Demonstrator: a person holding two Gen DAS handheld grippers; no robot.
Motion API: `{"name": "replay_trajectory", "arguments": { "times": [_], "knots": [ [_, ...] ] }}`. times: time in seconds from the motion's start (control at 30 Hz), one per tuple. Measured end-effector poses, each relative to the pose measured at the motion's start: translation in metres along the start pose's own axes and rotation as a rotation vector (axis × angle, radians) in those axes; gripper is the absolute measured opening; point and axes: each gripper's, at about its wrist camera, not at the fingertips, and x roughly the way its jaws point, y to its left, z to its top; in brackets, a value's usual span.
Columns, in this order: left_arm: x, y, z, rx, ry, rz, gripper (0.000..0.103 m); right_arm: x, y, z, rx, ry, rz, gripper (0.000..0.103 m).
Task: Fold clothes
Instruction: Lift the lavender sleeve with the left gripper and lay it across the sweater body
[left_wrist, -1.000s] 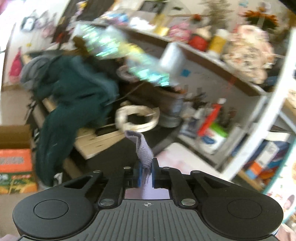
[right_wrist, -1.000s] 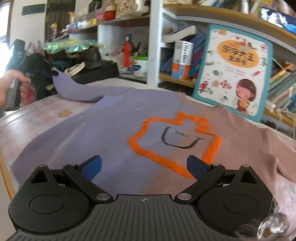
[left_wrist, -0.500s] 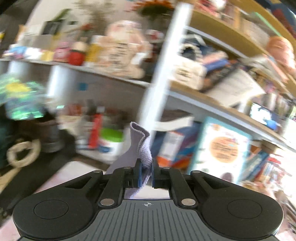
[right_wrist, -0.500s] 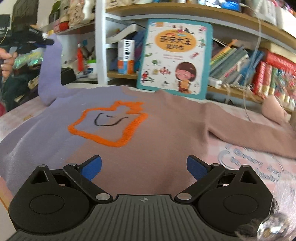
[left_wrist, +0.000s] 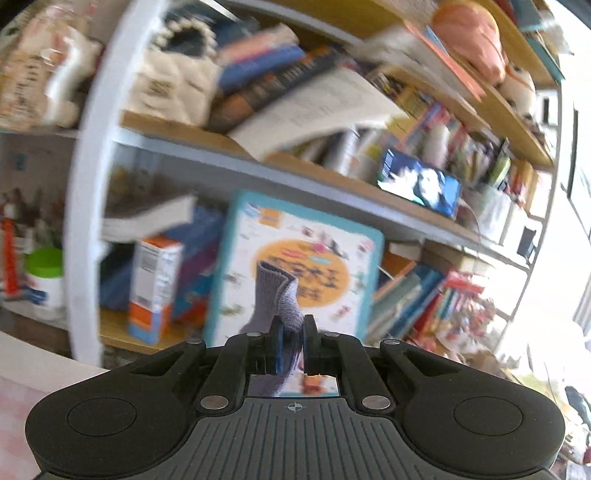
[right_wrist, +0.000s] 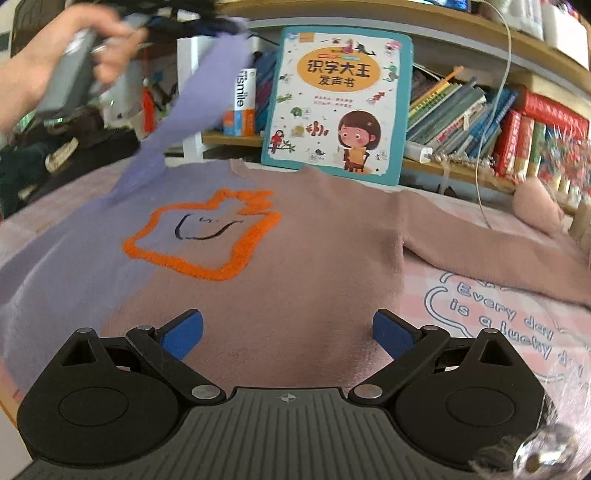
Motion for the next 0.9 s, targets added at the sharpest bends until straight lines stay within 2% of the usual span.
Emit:
{"name": "replay_trajectory", "arguments": {
  "times": [0.43, 0.47, 0.53, 0.63, 0.67, 0.77, 0.9],
  "knots": [
    [0.067, -0.028, -0.073, -0.029, 0.224, -0.038, 0.009, 0.002, -0.006, 0.001, 0.034, 0.01, 0.005, 0.099],
    [0.066, -0.031, -0.075, -0.036, 0.231, -0.059, 0.015, 0.003, -0.006, 0.001, 0.03, 0.013, 0.003, 0.099],
    [0.062, -0.037, -0.077, -0.039, 0.234, -0.113, 0.019, 0.003, -0.003, 0.0, 0.019, 0.018, -0.002, 0.099],
    [0.049, -0.049, -0.075, -0.009, 0.222, -0.192, 0.038, 0.005, -0.001, 0.0, 0.007, 0.028, -0.004, 0.099],
    [0.042, -0.052, -0.074, 0.017, 0.206, -0.205, 0.041, 0.005, 0.0, 0.0, 0.005, 0.031, -0.003, 0.099],
    [0.021, -0.056, -0.073, 0.099, 0.181, -0.215, 0.046, 0.006, 0.0, 0.0, 0.003, 0.035, -0.004, 0.099],
    [-0.002, -0.049, -0.085, 0.183, 0.203, -0.184, 0.052, 0.006, -0.001, 0.0, 0.006, 0.036, -0.006, 0.099]
  ]
}}
